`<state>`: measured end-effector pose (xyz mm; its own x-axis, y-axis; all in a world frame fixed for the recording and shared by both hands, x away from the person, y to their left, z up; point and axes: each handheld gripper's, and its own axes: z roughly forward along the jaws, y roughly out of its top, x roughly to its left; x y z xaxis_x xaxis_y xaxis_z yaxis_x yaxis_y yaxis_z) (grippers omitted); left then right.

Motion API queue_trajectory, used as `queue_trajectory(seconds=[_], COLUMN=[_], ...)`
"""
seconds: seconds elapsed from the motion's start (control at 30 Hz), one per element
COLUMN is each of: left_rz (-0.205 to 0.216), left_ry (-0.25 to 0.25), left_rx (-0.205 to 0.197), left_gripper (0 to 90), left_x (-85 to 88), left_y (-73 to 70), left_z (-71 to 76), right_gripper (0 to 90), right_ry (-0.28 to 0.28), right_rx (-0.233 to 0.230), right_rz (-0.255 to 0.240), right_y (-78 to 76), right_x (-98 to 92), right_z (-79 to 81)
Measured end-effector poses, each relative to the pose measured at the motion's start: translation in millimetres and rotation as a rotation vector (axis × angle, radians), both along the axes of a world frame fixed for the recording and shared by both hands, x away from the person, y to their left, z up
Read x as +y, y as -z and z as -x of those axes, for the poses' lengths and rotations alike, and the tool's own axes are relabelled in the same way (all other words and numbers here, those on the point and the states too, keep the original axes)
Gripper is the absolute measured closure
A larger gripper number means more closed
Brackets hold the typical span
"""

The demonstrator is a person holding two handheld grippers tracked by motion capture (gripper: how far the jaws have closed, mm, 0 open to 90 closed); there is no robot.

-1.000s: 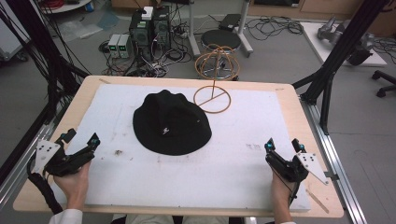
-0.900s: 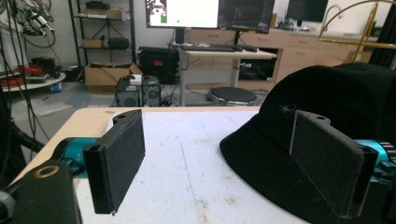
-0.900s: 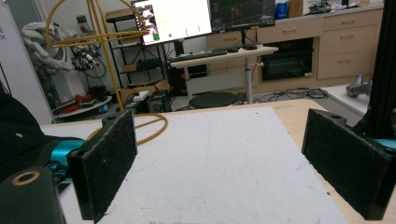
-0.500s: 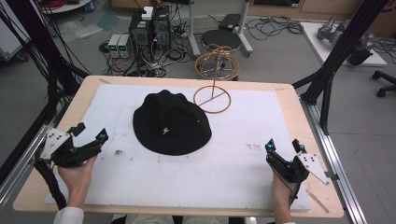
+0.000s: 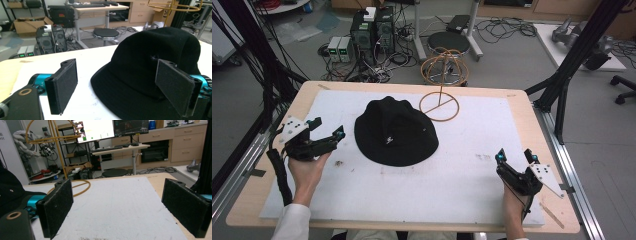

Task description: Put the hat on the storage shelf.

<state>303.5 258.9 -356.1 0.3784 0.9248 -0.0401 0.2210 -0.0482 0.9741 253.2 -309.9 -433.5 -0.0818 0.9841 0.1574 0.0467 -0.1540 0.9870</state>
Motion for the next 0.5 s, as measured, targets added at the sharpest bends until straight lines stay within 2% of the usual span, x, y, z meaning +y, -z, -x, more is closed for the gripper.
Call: queue_trajectory(seconds=[0.03,0.13,0.3,0.5], left_rz=[-0.002,-0.007,-0.032,-0.060], left_ry=[0.002,0.004,0.016,0.043], left_rx=[0.009,0.016,0.046,0.058], left_gripper=[18.4,18.4,18.4,18.4], left_x=[-5.3,-11.5,-24.1,-40.0], left_y=[-2.2,-3.6,1.1,0.6], left_z=[-5.8,-10.9,-22.0,-27.9], right_gripper=[9.7,9.6,9.6,9.7], right_ry=[-0.001,-0.002,-0.008,-0.017], right_rx=[-0.001,0.001,0.009,0.006], right_rz=[0.001,0.000,-0.005,0.009], right_y=[0.0,0.1,0.0,0.0], right_x=[-0.1,0.1,1.2,2.0], right_z=[-0.1,-0.5,-0.6,-1.3])
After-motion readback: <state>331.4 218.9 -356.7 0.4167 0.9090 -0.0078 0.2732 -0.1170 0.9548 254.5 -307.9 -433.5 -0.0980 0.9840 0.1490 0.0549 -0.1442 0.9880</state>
